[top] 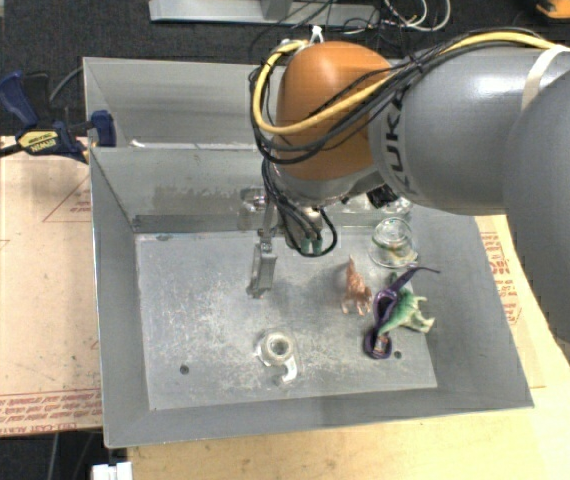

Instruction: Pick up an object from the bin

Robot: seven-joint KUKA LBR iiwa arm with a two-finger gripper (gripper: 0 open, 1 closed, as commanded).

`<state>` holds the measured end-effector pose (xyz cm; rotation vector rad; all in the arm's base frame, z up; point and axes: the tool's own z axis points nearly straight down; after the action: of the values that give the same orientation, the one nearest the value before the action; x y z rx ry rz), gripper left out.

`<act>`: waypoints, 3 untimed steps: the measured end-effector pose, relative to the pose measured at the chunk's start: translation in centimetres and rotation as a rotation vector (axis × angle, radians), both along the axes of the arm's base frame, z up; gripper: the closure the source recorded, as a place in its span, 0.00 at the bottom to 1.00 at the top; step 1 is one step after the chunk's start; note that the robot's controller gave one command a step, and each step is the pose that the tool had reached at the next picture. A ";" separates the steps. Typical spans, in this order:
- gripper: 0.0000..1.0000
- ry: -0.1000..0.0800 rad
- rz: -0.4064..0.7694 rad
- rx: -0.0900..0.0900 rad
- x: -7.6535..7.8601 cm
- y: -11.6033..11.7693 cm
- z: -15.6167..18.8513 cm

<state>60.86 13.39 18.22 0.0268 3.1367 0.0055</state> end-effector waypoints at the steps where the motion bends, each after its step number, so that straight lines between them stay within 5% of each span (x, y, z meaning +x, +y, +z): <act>1: 0.00 0.009 -0.088 -0.001 2.8 -1.6 0.4; 2: 0.00 -0.002 -0.078 0.000 0.1 -5.2 3.0; 3: 0.00 0.002 -0.040 0.000 -1.9 -7.2 -4.5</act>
Offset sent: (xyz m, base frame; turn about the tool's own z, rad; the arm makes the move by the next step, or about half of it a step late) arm 0.0013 -0.0503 0.0288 0.0739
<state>58.93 6.19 13.71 0.0889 3.1378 0.0057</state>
